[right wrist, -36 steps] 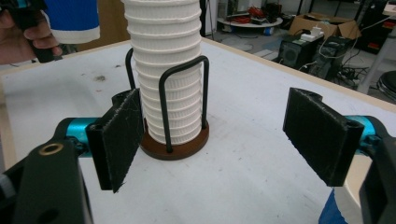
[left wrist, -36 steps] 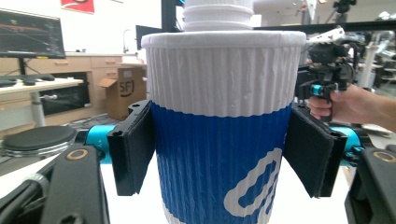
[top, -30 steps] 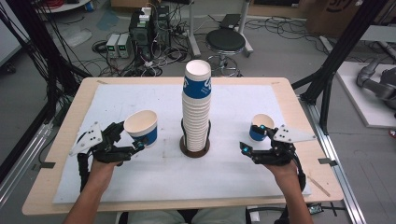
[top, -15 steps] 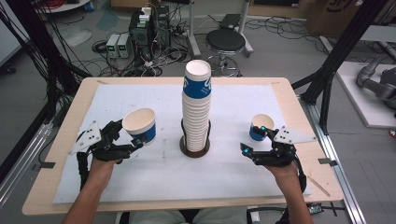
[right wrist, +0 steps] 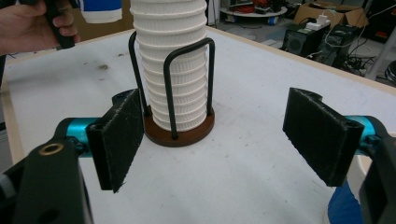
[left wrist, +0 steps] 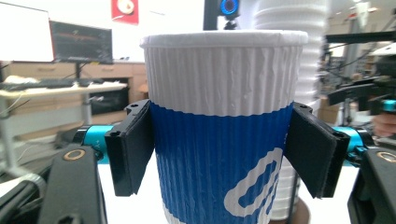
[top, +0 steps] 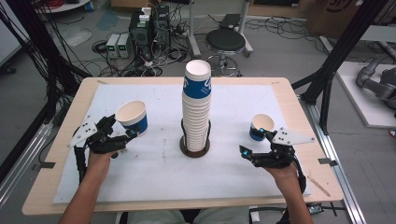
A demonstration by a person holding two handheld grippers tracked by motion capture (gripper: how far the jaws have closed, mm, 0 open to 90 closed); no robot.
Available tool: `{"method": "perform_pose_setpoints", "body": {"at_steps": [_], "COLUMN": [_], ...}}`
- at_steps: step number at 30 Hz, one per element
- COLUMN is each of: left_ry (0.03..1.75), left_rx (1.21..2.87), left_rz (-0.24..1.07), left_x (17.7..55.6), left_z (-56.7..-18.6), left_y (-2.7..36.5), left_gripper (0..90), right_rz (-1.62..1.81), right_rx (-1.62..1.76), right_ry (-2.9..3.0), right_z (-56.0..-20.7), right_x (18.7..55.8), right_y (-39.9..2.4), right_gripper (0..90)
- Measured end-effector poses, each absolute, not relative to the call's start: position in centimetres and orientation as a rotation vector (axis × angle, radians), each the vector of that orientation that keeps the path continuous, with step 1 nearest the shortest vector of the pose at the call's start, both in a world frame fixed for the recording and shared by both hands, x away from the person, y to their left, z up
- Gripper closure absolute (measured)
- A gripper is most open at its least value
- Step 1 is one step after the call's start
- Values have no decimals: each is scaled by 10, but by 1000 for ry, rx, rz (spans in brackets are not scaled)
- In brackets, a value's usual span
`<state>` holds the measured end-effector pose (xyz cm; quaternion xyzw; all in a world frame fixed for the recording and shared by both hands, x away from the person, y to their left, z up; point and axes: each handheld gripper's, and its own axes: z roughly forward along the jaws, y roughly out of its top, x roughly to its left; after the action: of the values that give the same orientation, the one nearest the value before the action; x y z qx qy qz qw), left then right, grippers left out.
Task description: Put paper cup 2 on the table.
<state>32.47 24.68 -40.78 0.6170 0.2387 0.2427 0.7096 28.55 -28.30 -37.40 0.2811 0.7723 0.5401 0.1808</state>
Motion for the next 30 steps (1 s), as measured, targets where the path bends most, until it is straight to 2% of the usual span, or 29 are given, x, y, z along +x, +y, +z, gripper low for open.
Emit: {"method": "perform_pose_setpoints", "body": {"at_steps": [5,22,30], "left_ry": [603,827,868], "left_rx": [1412,1581,1660], "left_rz": [567,539,561], "left_x": [336,368,369], "left_z": [-416,-453,-452], "left_y": [250,236,230], "left_gripper": [282,273,270], "right_rz": [1524,1525,1518], "right_rx": [796,781,789], "right_ry": [2184,2202,2207], "right_z": [-374,-376,-377], "right_x": [286,286,286], "right_y": [-282,-279,-280], "right_gripper": [213,213,213]}}
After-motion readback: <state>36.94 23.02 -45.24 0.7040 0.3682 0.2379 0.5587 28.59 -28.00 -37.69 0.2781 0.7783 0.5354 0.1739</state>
